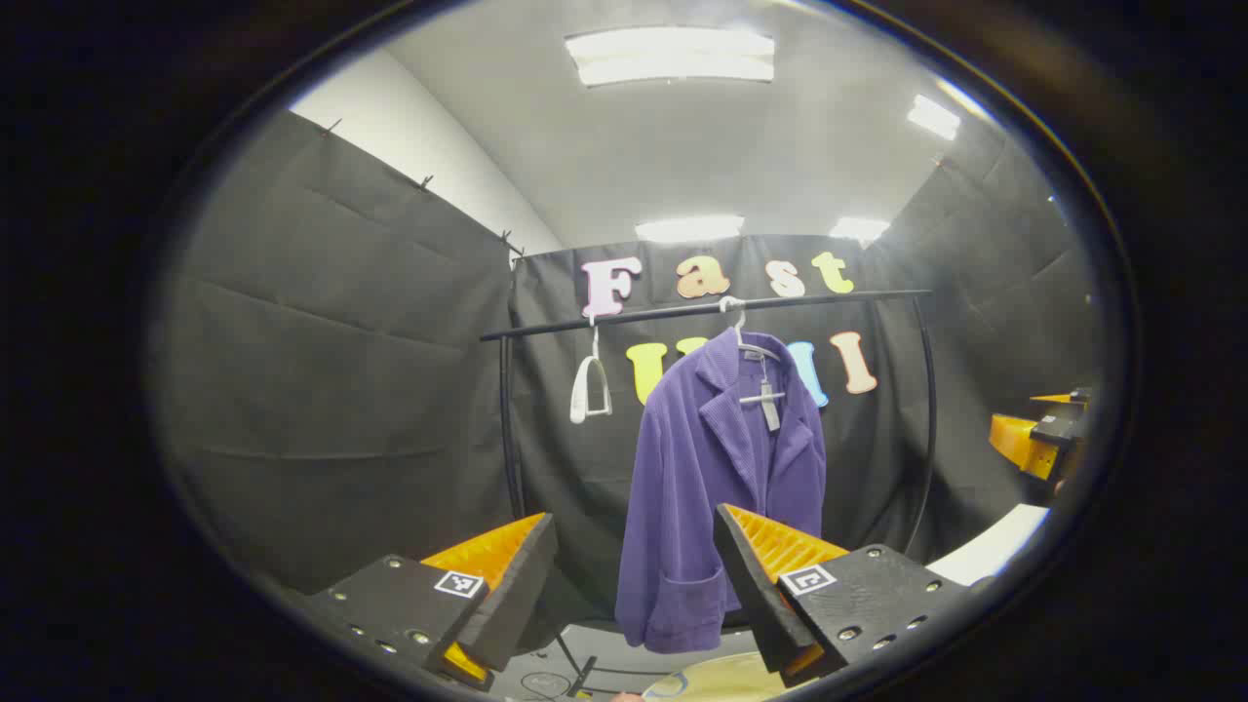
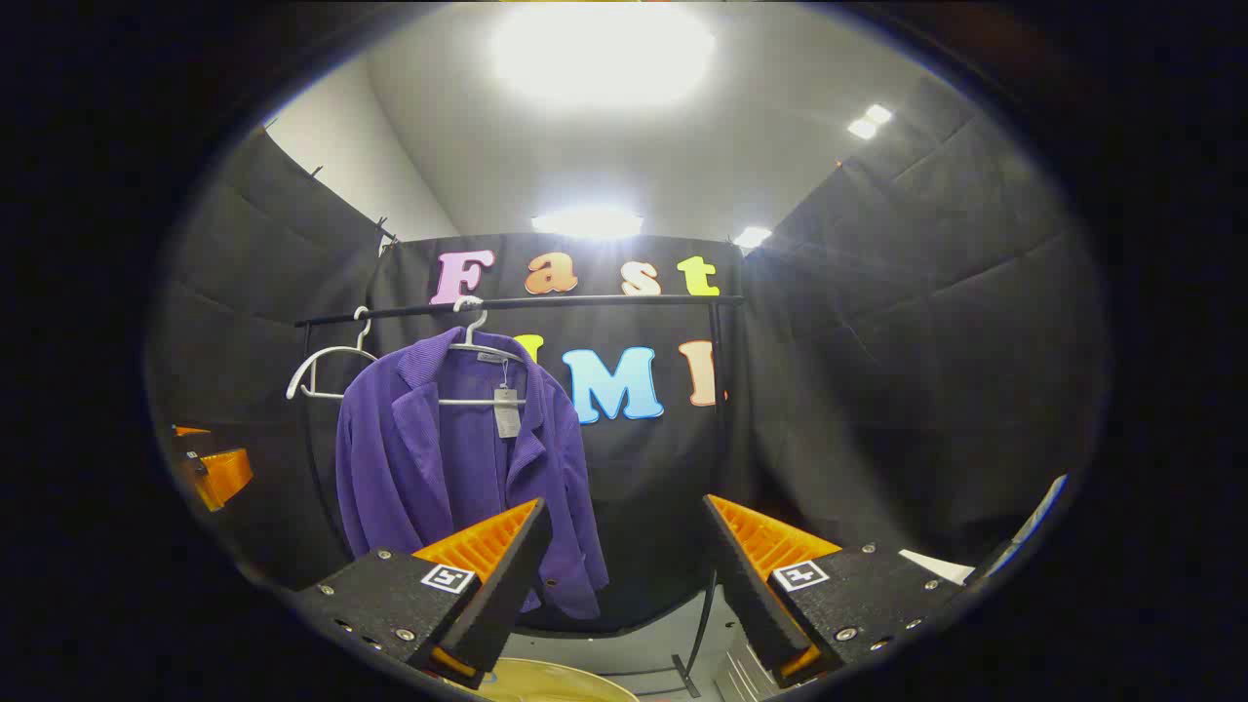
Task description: Grasp the clothes on the hanger with both hands and then place them into the laundry hamper below.
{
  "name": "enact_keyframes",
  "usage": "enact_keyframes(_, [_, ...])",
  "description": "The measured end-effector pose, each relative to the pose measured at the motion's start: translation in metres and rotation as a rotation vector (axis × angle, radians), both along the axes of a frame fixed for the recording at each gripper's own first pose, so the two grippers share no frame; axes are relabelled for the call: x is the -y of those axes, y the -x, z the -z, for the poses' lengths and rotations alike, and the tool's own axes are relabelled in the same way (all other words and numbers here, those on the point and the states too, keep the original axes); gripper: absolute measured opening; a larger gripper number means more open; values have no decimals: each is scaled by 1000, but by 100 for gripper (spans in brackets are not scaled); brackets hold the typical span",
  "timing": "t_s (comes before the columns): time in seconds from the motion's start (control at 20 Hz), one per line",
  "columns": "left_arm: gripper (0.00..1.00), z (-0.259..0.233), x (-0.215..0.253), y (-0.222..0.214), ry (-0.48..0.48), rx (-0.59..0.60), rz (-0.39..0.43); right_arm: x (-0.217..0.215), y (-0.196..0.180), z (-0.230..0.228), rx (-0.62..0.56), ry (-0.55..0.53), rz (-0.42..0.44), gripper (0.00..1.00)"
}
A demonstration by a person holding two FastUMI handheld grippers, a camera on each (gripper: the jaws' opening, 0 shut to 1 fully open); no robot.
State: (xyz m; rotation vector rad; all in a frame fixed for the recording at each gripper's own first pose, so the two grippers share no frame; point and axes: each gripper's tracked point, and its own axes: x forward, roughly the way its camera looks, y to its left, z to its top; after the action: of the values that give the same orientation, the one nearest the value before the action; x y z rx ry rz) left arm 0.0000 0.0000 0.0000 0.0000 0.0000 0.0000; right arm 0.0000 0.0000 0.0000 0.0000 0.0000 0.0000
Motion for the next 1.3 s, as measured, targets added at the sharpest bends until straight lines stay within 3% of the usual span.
enact_keyframes(1.3, [93,-11,22,-24,-14,21,8,1,-2,1,-26,-18,21,95])
